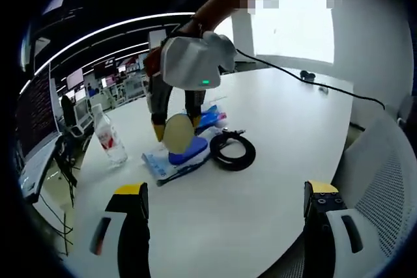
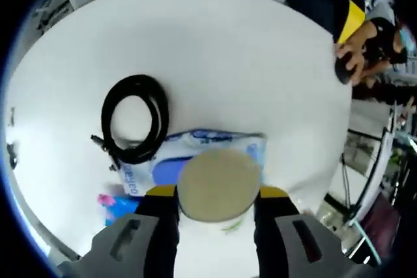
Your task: Arrange the tabletop items into an orderly group along one side of the table until the central work area is clear of visible clutter.
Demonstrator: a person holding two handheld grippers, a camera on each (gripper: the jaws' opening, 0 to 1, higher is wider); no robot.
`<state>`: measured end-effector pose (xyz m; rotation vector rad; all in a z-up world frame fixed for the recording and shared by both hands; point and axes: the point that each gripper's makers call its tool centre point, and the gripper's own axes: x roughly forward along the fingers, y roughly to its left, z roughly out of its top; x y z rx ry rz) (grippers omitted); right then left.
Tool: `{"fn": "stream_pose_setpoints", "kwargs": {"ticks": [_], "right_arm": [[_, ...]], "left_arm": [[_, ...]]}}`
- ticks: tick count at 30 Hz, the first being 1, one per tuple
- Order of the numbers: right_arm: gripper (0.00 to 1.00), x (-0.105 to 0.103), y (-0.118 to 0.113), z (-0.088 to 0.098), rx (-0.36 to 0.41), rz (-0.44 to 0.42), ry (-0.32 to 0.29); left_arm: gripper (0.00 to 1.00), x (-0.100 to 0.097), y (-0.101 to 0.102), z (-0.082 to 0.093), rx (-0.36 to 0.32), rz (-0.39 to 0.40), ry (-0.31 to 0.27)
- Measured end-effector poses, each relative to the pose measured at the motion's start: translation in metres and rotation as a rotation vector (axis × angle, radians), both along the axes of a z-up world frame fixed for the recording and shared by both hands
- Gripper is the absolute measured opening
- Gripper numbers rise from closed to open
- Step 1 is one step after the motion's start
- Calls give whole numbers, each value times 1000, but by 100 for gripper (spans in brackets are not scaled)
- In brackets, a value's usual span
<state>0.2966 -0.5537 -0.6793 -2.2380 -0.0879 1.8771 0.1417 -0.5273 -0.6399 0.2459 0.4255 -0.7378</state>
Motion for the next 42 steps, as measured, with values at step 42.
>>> {"fn": "stream_pose_setpoints", "kwargs": {"ticks": [42], "right_arm": [[39,-4,13,60,790,-1075,442]], "left_arm": [[99,-4,-6,5,-33,-25,5]]}}
